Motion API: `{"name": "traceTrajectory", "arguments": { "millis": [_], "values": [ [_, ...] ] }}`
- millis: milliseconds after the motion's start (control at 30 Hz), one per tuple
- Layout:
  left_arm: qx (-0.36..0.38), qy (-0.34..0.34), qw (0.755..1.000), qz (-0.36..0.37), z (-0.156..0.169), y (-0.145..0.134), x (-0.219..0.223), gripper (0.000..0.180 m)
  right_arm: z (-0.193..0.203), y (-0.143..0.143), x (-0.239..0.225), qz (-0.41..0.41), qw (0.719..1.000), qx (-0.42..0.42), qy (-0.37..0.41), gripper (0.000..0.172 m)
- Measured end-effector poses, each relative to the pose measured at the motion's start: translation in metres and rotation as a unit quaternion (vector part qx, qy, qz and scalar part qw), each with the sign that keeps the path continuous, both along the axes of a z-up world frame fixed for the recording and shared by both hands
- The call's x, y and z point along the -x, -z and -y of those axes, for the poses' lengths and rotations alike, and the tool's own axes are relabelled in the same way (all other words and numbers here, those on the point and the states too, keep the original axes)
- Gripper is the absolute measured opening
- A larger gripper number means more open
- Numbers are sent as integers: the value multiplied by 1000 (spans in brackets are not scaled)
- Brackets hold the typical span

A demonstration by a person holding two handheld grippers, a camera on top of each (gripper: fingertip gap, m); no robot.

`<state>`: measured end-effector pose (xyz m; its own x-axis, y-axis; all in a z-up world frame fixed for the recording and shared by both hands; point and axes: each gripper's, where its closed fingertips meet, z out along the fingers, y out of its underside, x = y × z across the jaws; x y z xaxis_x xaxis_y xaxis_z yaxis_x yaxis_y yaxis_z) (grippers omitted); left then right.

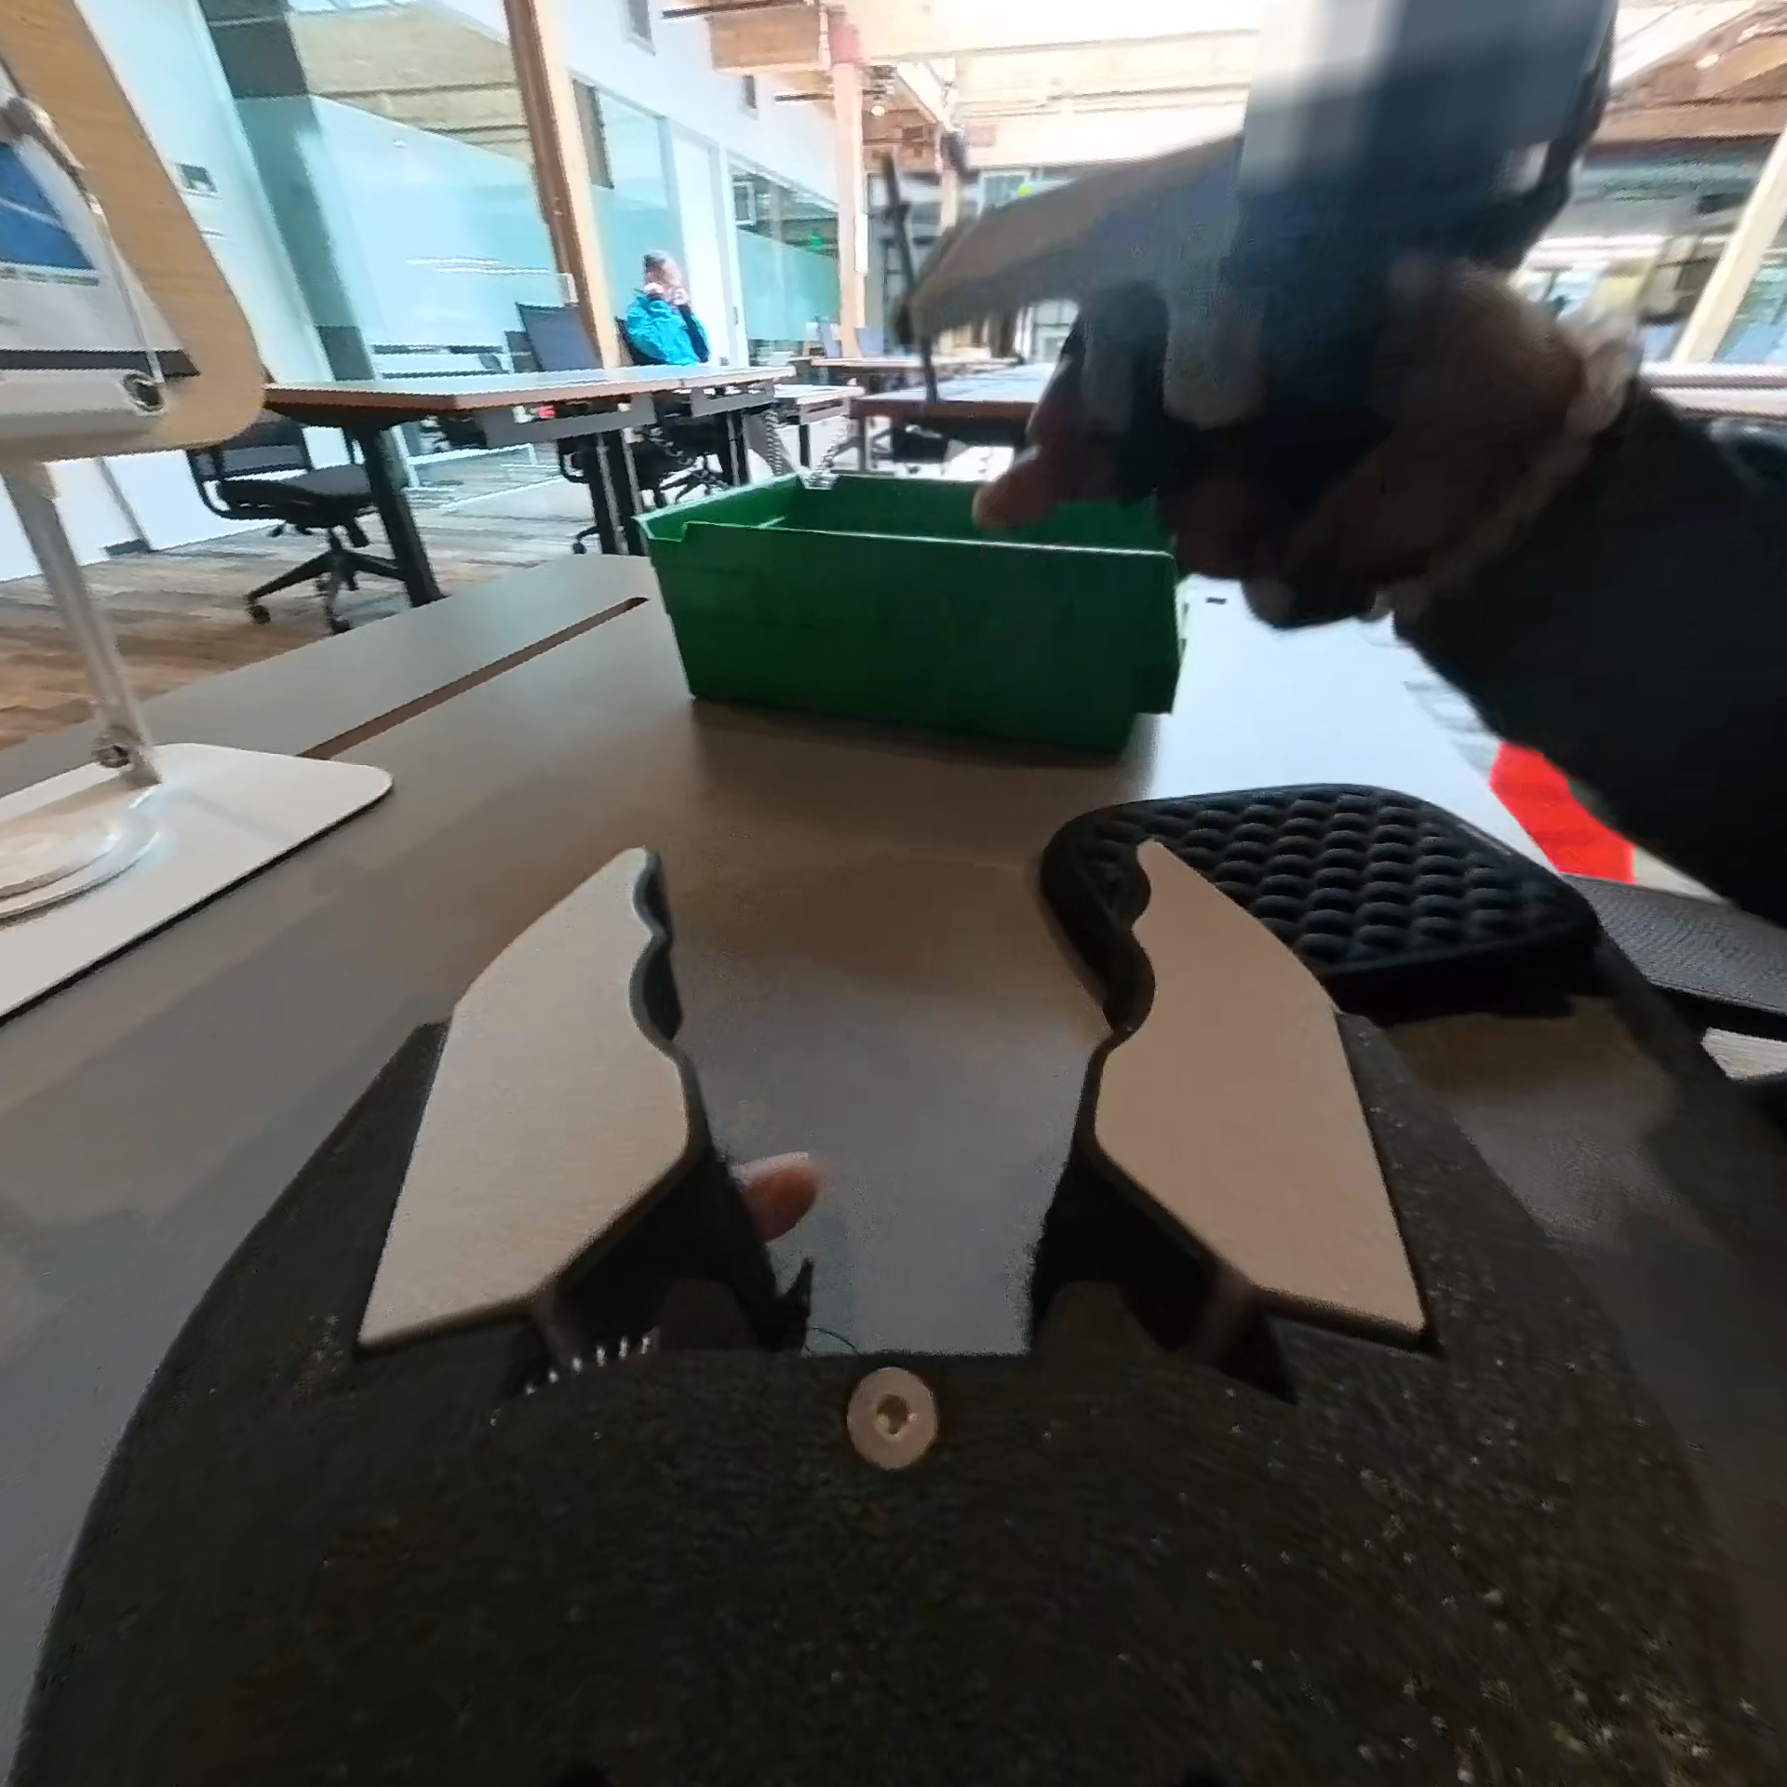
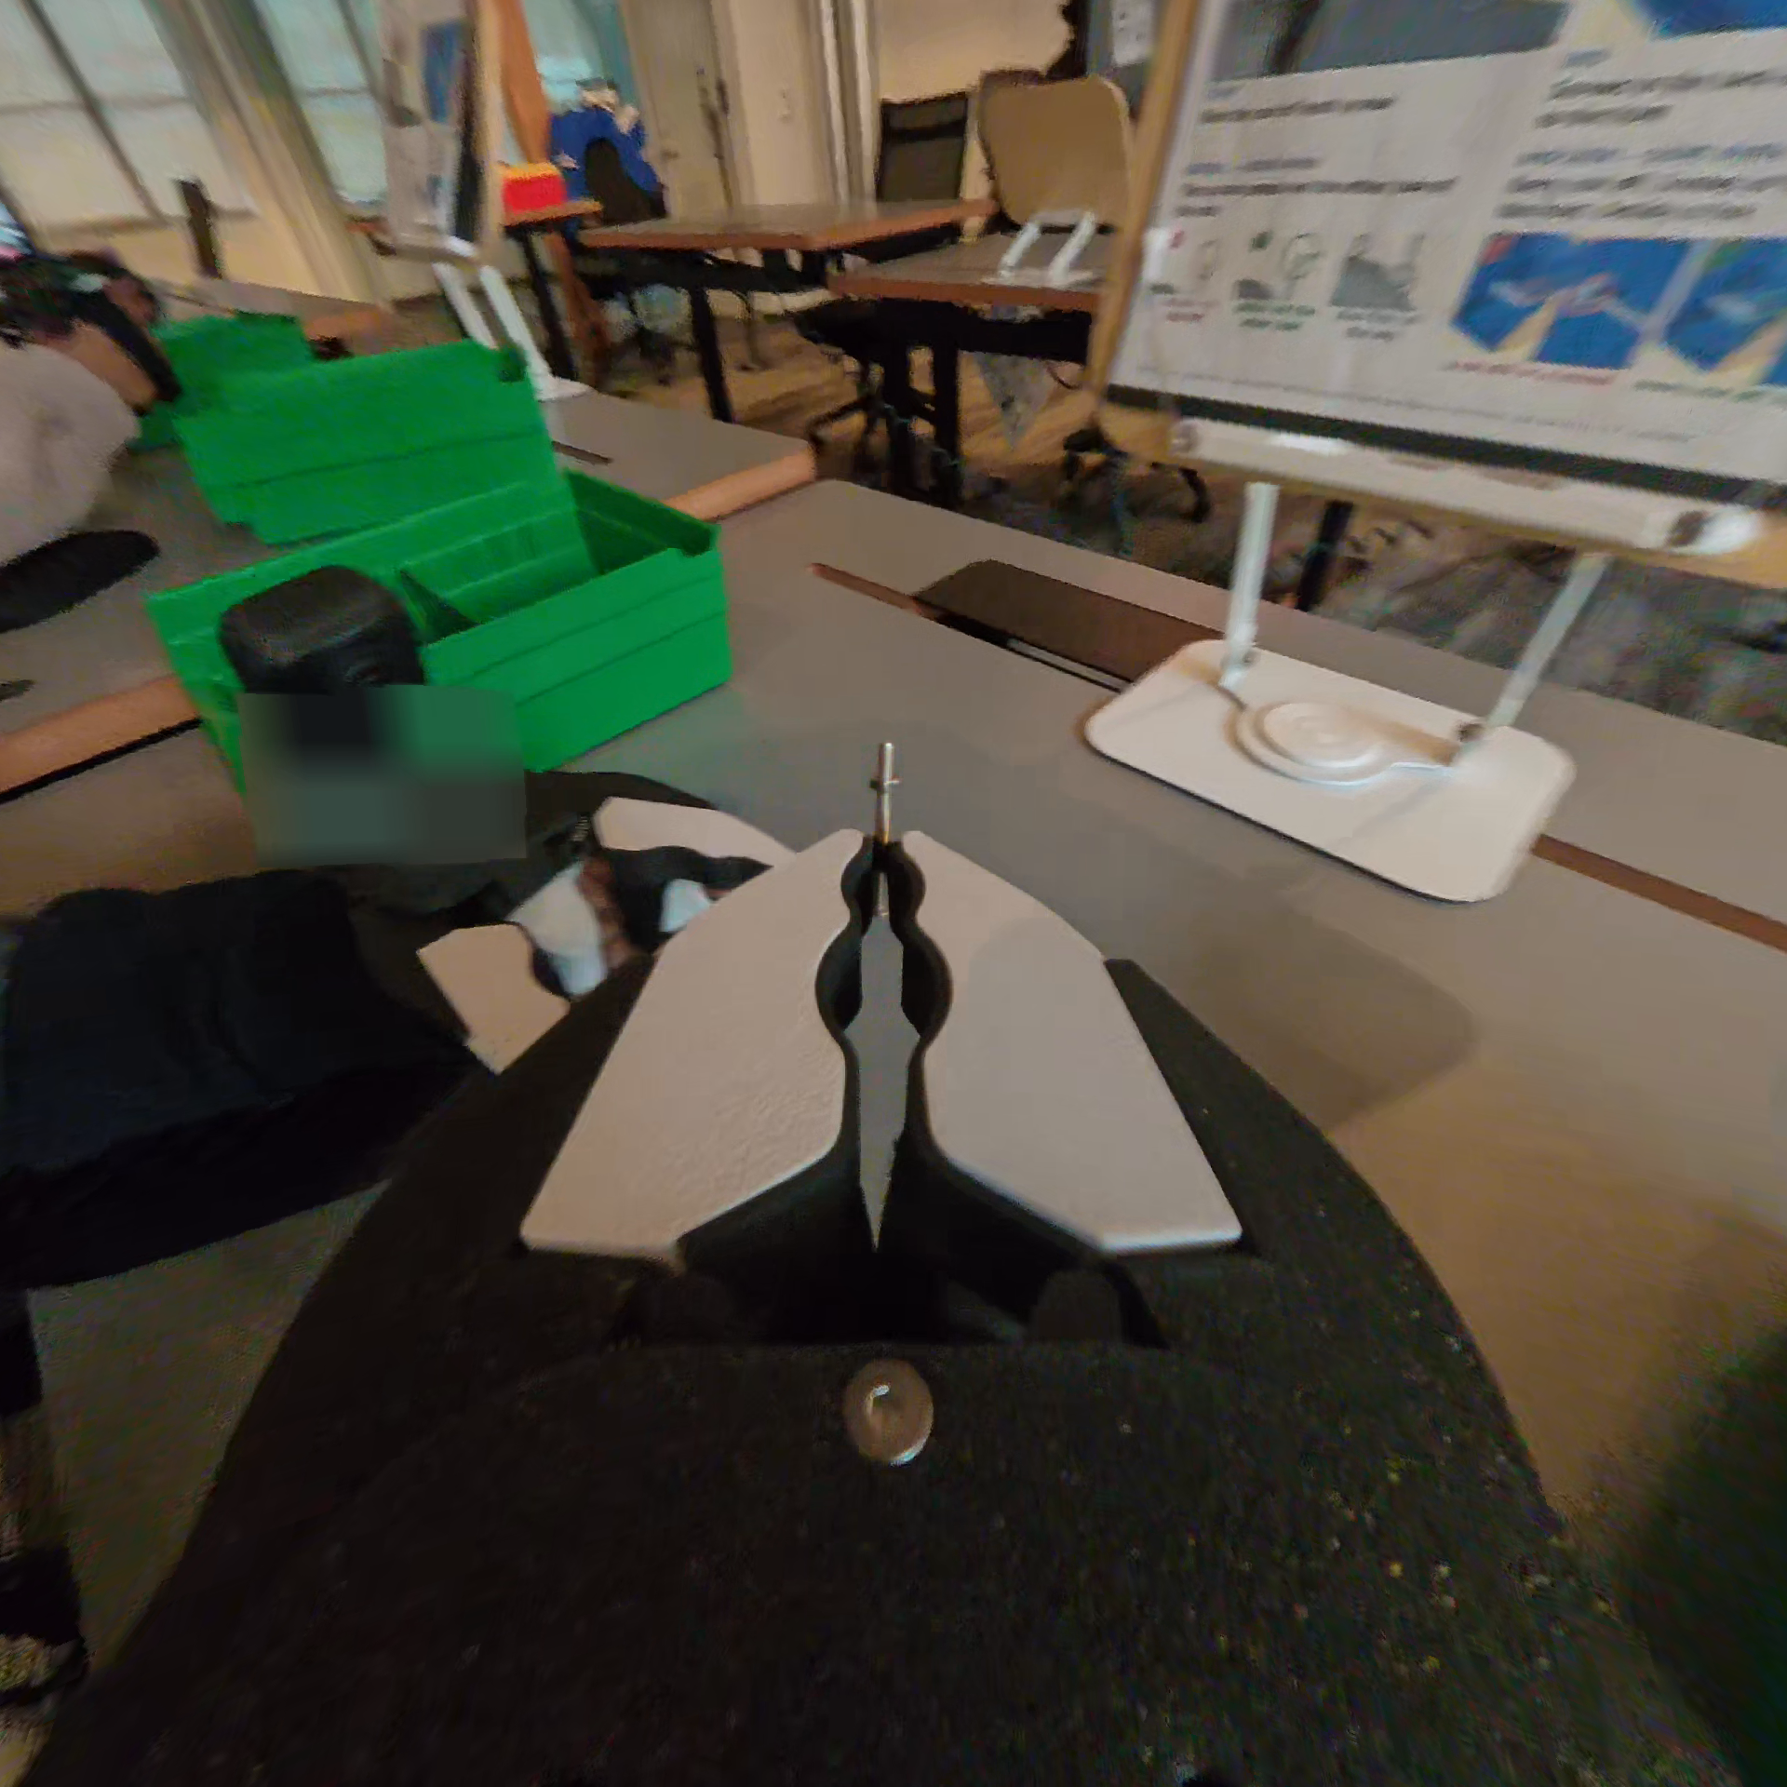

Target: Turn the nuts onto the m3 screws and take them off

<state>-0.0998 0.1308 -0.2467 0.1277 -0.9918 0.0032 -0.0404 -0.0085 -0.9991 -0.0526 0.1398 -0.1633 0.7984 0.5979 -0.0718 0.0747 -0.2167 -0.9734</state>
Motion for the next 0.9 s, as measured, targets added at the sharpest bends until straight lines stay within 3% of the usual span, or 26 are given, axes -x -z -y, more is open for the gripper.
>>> {"name": "traceTrajectory", "arguments": {
  "millis": [200, 333, 467, 700, 900],
  "values": [
    [-5, -36, 999, 35, -9, -11, 4, 93, -20, -21, -137, 127, 976, 95, 148, 1],
    [-3, -41, 996, 78, -10, -26, 9, 94, -22, -10, -217, 176, 943, 185, 212, 1],
    [10, -40, 994, 105, -12, -34, 14, 95, -22, 27, -270, 202, 907, 286, 235, 1],
    [-9, -47, 995, 90, -14, -32, 16, 95, -28, 104, -324, 218, 835, 439, 250, 1],
    [-16, -50, 995, 90, -16, -31, 17, 94, -36, 145, -347, 222, 793, 502, 264, 2]
  ]
}}
